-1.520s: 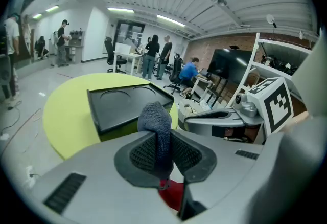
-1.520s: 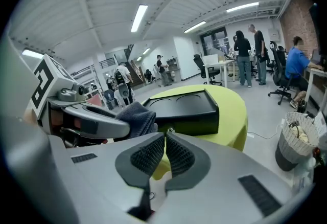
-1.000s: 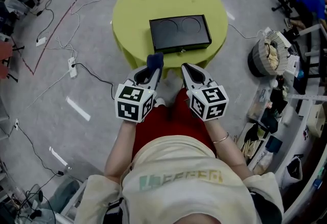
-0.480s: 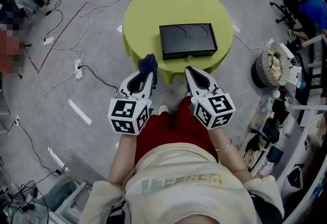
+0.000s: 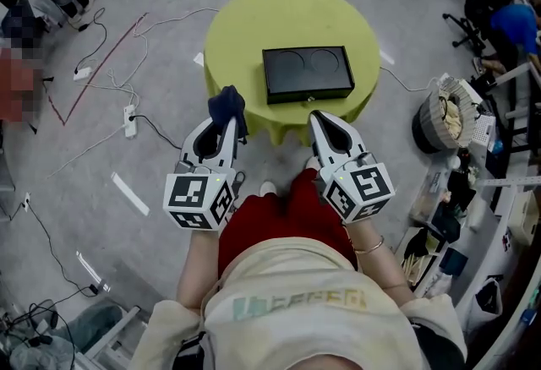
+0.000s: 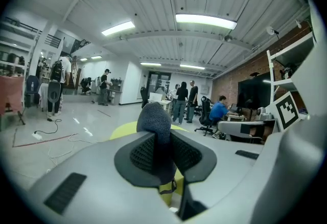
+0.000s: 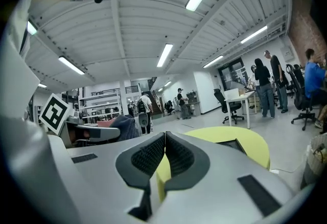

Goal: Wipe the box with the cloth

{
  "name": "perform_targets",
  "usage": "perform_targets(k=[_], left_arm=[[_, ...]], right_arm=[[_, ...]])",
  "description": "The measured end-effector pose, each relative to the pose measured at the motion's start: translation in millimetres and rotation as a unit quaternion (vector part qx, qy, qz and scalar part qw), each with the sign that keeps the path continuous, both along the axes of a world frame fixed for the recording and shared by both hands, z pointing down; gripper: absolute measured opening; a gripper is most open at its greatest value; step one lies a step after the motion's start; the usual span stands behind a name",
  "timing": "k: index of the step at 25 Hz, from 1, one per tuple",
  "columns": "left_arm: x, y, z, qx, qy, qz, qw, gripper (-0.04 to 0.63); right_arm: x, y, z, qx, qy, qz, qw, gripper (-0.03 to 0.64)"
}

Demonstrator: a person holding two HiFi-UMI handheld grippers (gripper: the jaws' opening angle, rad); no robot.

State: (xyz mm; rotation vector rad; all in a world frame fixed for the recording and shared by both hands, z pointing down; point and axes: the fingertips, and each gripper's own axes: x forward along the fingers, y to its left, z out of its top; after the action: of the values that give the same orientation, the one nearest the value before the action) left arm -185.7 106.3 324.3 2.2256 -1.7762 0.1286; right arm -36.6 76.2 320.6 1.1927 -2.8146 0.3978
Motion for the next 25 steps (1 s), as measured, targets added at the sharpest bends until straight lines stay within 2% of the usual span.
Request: perform_targets(k=[12, 25], left_arm=[[-1.6, 21.5, -25.6, 0.043, -0.007, -0.007, 0.999, 0.064], [-4.5, 33.7, -36.8, 0.063, -0.012, -0.013, 0.9979, 0.064]], right_arm=[[7.2, 16.1, -31.9, 0.049, -0.015, 0.007, 0.999, 0.037], [8.1, 25.0, -38.9, 0.056, -0.026, 0.008, 0.998, 0.037]])
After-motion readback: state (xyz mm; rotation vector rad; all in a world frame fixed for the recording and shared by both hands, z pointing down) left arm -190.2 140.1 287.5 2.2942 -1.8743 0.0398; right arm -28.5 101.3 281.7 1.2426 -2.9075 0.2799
